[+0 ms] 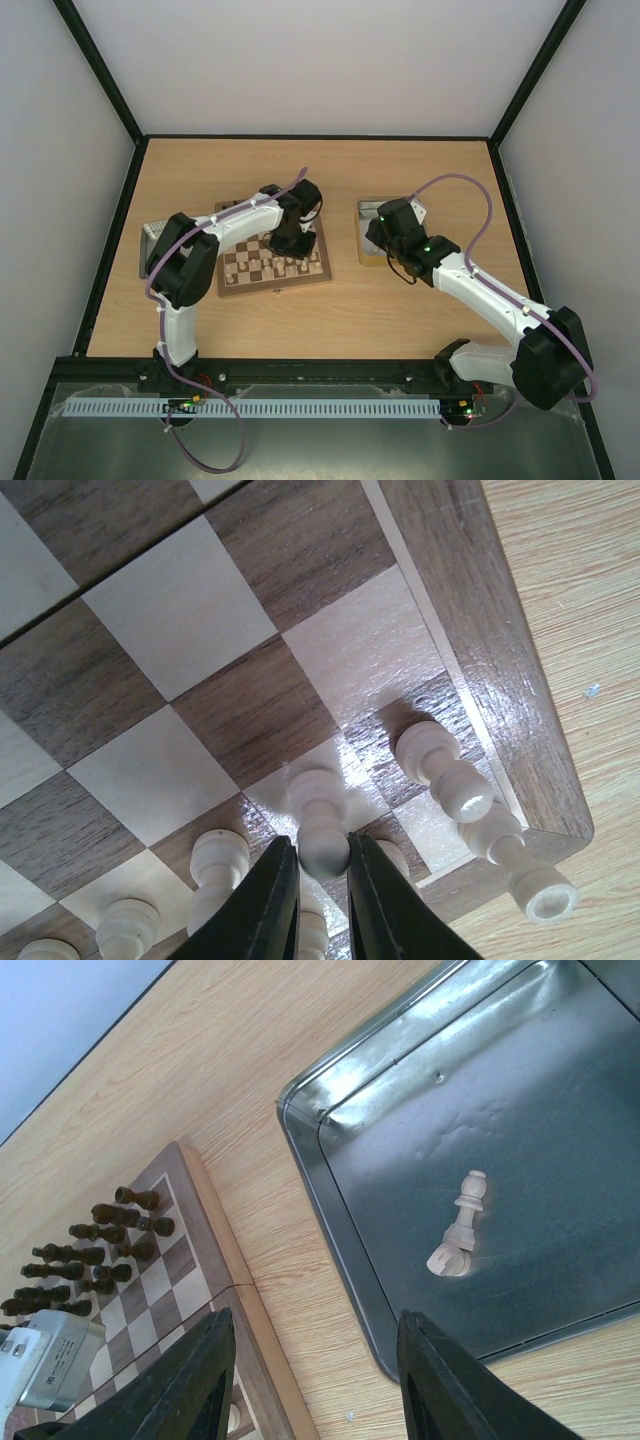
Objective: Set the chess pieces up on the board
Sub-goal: Place the chess piece on the chessboard, then pick up the chess piece from the storage box.
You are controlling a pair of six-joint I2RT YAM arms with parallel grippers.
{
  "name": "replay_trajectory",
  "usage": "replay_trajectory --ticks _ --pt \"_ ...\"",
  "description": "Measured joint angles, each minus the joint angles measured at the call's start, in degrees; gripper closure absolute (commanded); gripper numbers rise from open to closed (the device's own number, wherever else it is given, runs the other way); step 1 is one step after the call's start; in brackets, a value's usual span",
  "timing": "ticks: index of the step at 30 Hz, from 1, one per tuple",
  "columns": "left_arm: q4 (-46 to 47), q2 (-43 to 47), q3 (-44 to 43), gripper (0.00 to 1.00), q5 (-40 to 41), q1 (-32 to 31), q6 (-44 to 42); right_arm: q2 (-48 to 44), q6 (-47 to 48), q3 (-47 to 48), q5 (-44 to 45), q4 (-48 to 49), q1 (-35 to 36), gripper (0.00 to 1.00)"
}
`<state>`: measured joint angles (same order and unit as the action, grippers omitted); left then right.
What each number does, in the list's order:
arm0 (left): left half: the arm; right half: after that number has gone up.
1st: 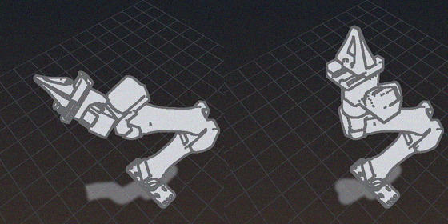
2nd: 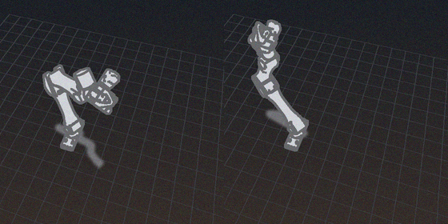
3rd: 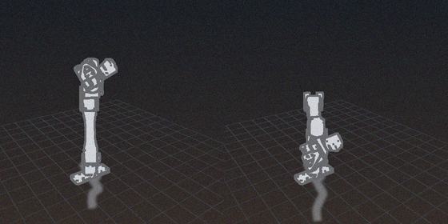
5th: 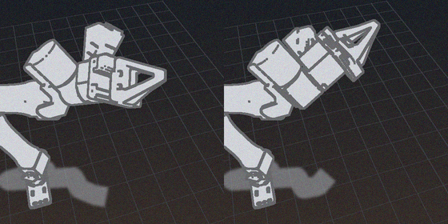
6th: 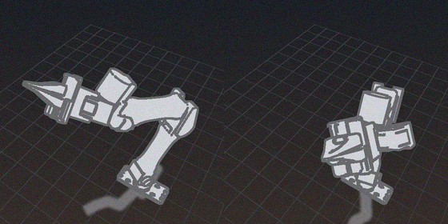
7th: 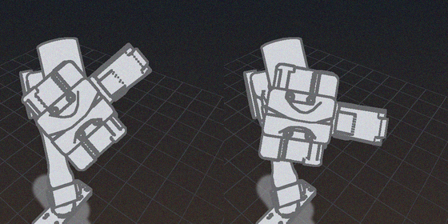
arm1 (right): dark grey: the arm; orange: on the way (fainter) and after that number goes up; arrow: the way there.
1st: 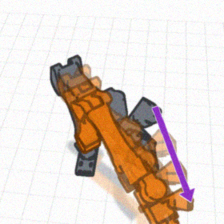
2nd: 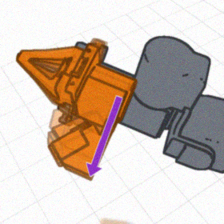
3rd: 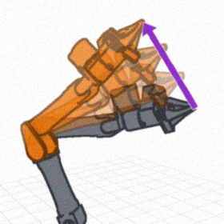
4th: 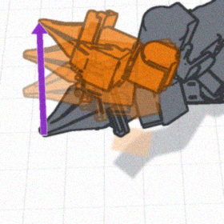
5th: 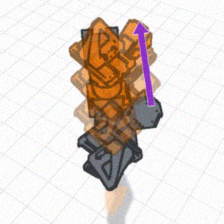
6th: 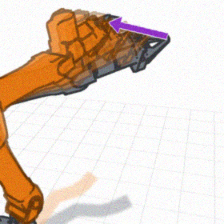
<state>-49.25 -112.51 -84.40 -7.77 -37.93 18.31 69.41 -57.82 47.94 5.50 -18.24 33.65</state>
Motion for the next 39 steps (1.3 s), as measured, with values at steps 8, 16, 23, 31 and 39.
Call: replay_trajectory --ticks 8,16,23,31,39 --pt "-0.7 0.0 -1.5 0.75 -1.0 0.5 -0.3 0.0 0.0 0.0 0.3 0.0 0.0 0.56" --pt "-0.9 1.8 -2.0 0.68 -1.0 1.6 0.1 0.0 1.8 0.4 1.6 -1.1 -0.1 0.50" --pt "5.0 13.8 1.9 0.62 -0.9 3.6 1.7 5.2 9.3 5.9 2.2 -6.0 -3.1 0.49" --pt "15.2 26.5 14.5 0.61 -1.7 4.6 4.5 17.7 16.3 10.4 -0.2 -11.6 -4.6 0.55" --pt "18.6 28.9 19.4 0.60 -2.7 5.0 5.6 25.1 17.6 13.9 -1.2 -12.9 -4.7 0.63"
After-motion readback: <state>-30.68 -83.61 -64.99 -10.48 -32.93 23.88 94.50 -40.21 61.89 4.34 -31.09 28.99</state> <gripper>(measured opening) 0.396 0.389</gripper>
